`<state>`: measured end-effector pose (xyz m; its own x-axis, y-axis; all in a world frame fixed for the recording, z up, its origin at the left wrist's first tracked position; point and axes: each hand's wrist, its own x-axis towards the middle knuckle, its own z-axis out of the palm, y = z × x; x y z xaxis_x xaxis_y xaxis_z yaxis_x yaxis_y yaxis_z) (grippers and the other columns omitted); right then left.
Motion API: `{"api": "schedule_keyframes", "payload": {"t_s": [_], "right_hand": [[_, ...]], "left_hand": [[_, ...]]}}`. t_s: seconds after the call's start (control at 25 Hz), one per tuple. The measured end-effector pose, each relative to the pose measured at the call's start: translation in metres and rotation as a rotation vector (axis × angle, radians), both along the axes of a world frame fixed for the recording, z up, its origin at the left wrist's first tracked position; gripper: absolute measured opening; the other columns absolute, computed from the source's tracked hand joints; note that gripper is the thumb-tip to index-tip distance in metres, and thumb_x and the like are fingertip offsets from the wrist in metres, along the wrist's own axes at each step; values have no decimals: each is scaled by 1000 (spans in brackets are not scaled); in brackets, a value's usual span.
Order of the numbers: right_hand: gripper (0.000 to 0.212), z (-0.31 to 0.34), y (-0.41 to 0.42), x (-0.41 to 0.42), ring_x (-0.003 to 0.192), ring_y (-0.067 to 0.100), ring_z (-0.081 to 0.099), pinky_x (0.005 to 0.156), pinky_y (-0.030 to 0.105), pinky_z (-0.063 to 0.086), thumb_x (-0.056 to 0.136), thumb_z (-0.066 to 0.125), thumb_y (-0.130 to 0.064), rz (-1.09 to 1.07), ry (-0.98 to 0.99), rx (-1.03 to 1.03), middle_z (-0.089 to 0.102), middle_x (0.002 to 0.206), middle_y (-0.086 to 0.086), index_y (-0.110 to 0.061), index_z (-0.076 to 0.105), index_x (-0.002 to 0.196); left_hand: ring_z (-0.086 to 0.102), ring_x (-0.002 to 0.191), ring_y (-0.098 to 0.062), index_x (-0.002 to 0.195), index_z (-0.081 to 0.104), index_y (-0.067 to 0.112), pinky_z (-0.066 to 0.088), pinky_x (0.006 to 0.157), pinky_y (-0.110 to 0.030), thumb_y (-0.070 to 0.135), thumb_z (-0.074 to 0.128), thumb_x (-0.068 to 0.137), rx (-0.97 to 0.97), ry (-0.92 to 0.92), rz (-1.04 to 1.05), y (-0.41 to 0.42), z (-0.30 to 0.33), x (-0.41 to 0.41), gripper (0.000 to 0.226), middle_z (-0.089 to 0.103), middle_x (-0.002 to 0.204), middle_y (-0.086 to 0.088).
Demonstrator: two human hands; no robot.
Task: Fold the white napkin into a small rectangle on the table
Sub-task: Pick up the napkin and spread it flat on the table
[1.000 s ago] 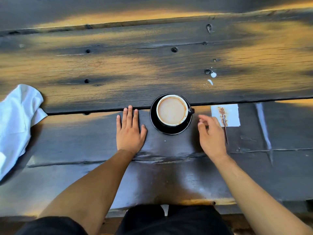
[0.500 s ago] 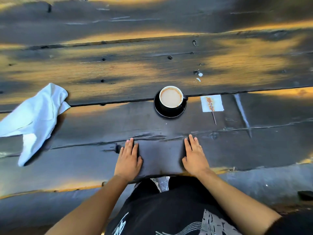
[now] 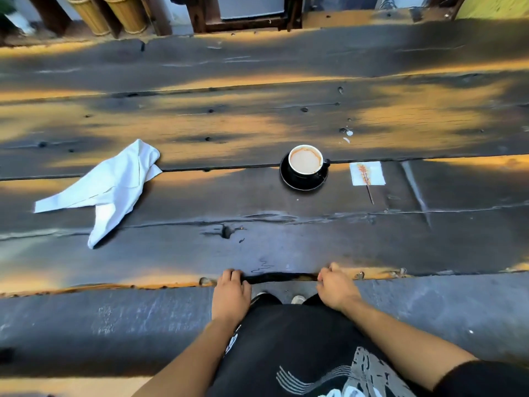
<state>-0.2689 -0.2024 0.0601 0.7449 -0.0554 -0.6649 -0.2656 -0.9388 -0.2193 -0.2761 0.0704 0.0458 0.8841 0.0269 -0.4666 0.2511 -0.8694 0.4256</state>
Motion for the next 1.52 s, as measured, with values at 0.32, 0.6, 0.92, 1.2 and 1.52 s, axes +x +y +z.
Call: {"api": "schedule_keyframes", "payload": {"t_s": [0.32,0.6,0.92,1.2,1.52], "right_hand": [[27,-3,-13,-12,79,25,51,60,31,38,93,43,-15,148,259,9,59,81,10,-14,46,66],[26,-5,18,-5,79,26,60,63,31,42,93,43,-17,185,304,42,63,83,8,-12,55,71],[28,-8,134,8,89,28,61,71,30,42,94,43,-18,50,293,27,66,96,14,-11,55,70],[20,-19,241,-6,76,22,58,64,34,42,83,39,-21,-22,317,59,57,72,-2,-20,47,65],[23,-17,274,31,85,21,60,72,31,43,90,43,-21,-42,212,121,66,88,0,-21,56,71]], "left_hand": [[64,94,-29,94,60,15,43,72,-32,30,50,95,-84,383,266,5,11,-26,18,69,92,-6],[60,89,-29,79,55,15,45,76,-34,22,49,94,-61,429,401,59,5,-40,18,69,98,-14],[59,92,-25,89,58,15,45,78,-31,24,49,96,-92,491,288,168,-3,-6,15,66,100,-8],[57,85,-26,73,48,16,41,73,-31,21,46,98,-86,500,264,269,-7,-4,25,61,88,-8],[64,95,-29,76,54,20,47,78,-33,23,47,93,-65,483,255,298,-5,12,18,72,101,-11]]}}
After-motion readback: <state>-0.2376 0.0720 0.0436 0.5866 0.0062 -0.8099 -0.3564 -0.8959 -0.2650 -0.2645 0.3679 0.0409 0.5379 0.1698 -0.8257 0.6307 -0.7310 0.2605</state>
